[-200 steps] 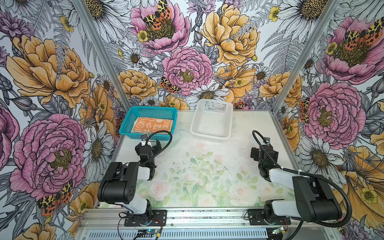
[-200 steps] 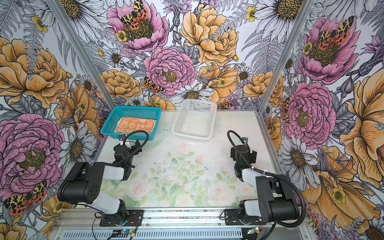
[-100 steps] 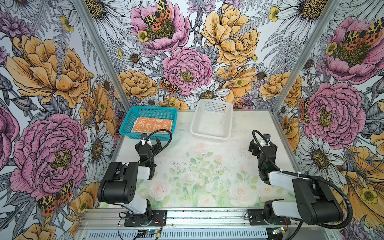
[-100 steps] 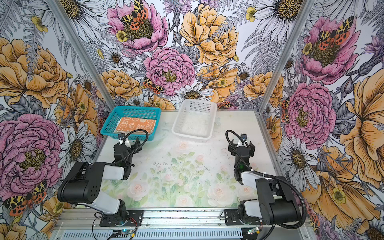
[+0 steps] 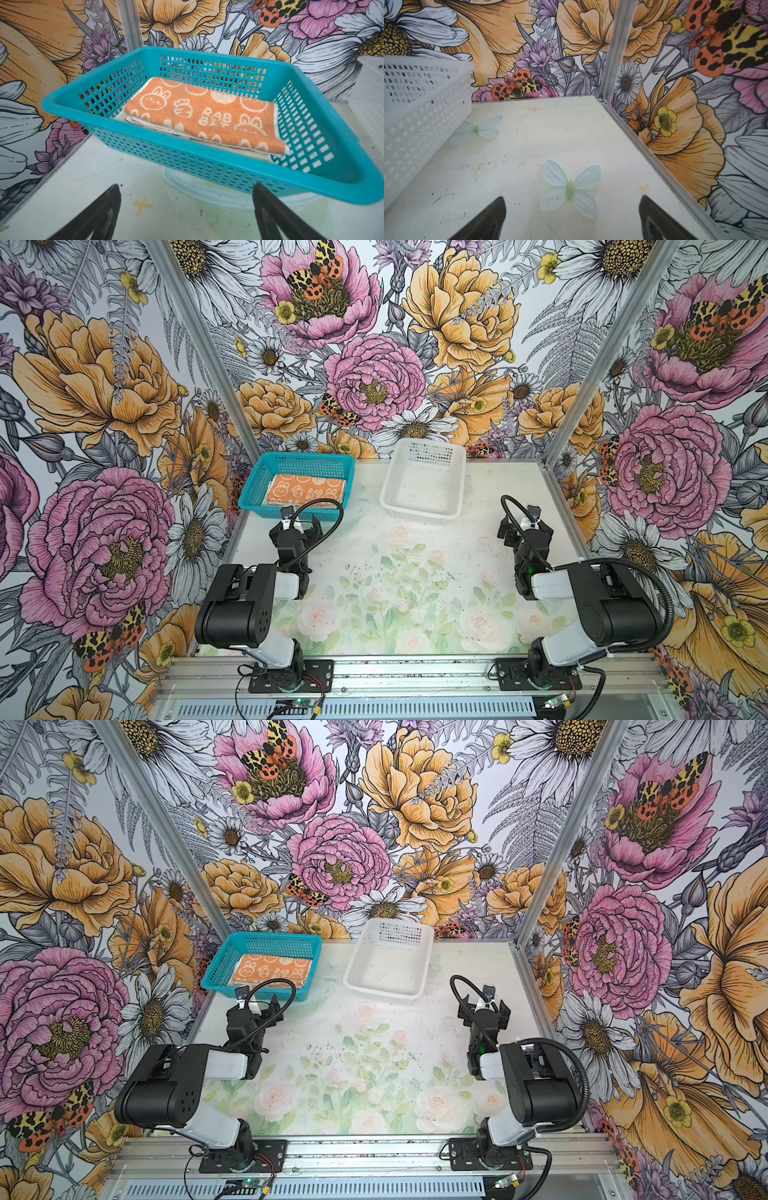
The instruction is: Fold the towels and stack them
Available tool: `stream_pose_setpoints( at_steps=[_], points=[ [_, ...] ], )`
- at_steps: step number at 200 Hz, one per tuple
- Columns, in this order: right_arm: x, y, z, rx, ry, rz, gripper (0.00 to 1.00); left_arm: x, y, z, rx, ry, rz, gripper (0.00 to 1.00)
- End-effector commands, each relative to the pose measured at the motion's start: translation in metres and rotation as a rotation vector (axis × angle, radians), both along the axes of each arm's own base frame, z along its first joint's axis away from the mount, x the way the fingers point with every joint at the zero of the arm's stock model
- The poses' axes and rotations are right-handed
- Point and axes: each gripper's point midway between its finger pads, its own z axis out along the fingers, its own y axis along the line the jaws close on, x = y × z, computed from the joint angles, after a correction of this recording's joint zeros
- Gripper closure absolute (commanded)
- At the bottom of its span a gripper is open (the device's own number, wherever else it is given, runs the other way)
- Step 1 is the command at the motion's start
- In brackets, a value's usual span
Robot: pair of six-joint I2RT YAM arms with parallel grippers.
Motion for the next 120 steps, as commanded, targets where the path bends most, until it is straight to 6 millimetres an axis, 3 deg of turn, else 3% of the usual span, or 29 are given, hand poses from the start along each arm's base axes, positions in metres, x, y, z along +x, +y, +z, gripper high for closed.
stream_pose_setpoints(
  at_steps=[1, 120],
  points=[
    [0.0003, 0.0046, -0.0020, 0.014, 0.010, 0.020, 0.00, 0.0022, -0.0089, 0.0140, 0.041, -0.052, -0.014, 0.01],
    [0.0015, 0.0034, -0.0022, 0.016, 0.018, 0.014, 0.01, 0.0039, -0.0104, 0.0136, 0.042, -0.047, -0.027, 0.01]
  ],
)
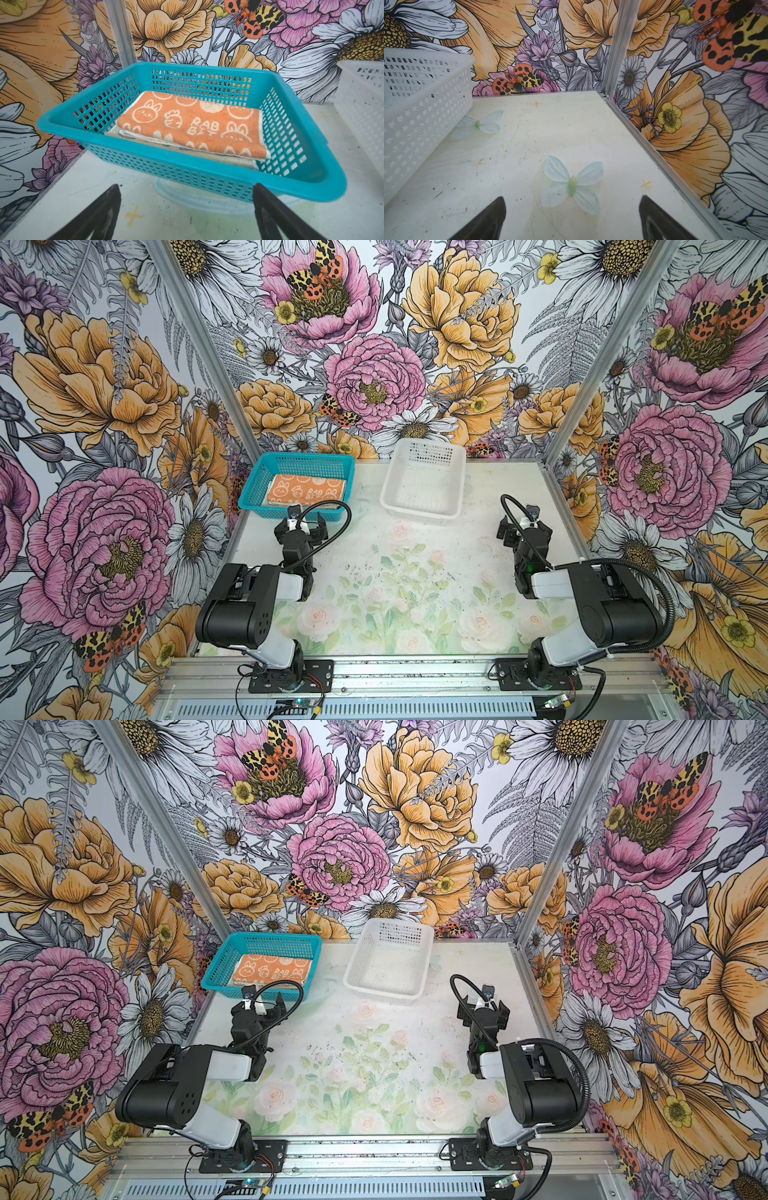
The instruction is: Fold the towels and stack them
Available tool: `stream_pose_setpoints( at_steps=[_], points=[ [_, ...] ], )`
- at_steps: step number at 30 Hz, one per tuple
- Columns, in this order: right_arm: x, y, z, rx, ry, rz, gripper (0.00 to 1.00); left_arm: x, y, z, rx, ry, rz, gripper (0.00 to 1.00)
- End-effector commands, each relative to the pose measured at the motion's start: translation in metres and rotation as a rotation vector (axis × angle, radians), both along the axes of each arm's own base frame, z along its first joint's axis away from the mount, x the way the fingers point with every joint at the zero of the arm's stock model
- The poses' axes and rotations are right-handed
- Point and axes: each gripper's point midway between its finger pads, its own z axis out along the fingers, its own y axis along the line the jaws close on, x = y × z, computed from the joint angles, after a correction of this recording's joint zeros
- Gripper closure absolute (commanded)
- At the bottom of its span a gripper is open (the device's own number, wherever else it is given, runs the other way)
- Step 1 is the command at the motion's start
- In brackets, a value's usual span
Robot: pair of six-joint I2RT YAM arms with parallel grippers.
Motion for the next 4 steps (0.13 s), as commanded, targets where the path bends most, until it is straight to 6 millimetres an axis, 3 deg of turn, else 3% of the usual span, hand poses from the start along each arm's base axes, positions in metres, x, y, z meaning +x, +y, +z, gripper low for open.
stream_pose_setpoints(
  at_steps=[1, 4],
  points=[
    [0.0035, 0.0018, 0.0075, 0.012, -0.024, 0.006, 0.00, 0.0031, 0.0029, 0.0018, -0.005, -0.002, -0.006, 0.01],
    [0.0035, 0.0022, 0.0075, 0.012, -0.025, 0.007, 0.00, 0.0018, 0.0027, 0.0023, -0.004, -0.007, -0.006, 0.01]
  ],
)
